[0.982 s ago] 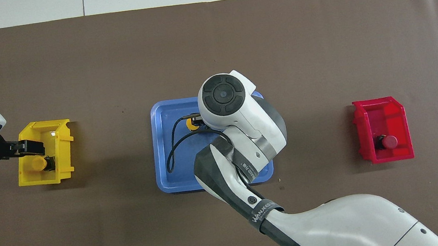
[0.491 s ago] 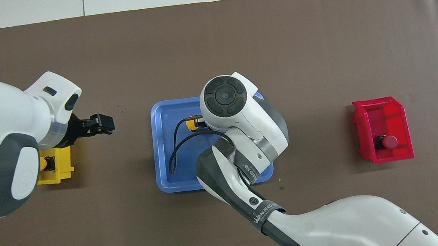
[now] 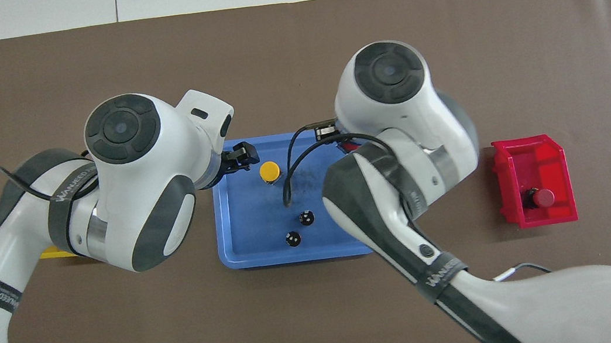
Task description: Sort red and yellow buttons by color
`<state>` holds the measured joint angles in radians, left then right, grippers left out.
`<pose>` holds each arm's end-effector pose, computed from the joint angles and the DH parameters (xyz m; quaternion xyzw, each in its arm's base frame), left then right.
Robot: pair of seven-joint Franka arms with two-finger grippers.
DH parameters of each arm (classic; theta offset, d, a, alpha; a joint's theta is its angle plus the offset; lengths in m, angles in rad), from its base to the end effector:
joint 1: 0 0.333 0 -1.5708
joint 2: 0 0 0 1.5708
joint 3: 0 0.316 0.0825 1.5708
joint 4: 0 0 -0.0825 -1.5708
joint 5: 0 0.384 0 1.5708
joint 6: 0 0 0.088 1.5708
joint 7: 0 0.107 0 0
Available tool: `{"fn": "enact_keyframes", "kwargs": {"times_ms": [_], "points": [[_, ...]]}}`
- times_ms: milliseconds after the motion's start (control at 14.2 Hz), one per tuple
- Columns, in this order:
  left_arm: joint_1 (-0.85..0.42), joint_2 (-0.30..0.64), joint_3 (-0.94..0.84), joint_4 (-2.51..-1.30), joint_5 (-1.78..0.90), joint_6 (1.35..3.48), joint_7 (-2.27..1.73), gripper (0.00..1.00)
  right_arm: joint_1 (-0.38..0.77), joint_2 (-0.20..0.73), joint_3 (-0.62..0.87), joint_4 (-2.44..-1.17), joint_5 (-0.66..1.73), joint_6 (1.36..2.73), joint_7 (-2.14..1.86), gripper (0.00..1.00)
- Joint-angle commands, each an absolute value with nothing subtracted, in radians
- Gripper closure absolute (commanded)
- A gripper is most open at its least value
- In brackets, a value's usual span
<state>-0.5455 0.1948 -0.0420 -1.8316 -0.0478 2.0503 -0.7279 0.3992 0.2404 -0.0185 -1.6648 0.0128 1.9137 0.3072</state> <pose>0.5101 -0.3413 0.4275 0.9963 0.0813 -0.0060 0.0274 0.5880 0.2373 0.4659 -0.9994 -0.0349 -0.0027 0.0051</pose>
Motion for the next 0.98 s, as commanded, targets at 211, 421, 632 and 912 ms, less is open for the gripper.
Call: {"fn": "enact_keyframes", "kwargs": {"times_ms": [211, 421, 632, 912], "points": [[-0.635, 0.350, -0.023, -1.723, -0.054, 2.094, -0.836, 0.02, 0.027, -0.037, -0.005, -1.919, 0.015, 1.802, -0.177, 0.78], [-0.635, 0.362, -0.023, -1.732, -0.049, 2.100, -0.836, 0.12, -0.034, -0.080, -0.005, -2.054, 0.018, 1.931, -0.236, 0.78], [-0.635, 0.365, -0.023, -1.733, -0.049, 2.117, -0.836, 0.24, -0.051, -0.084, -0.006, -2.138, 0.018, 2.017, -0.244, 0.78], [-0.635, 0.365, -0.023, -1.750, -0.048, 2.118, -0.838, 0.40, -0.086, -0.087, -0.006, -2.219, 0.017, 2.106, -0.307, 0.78]]}}
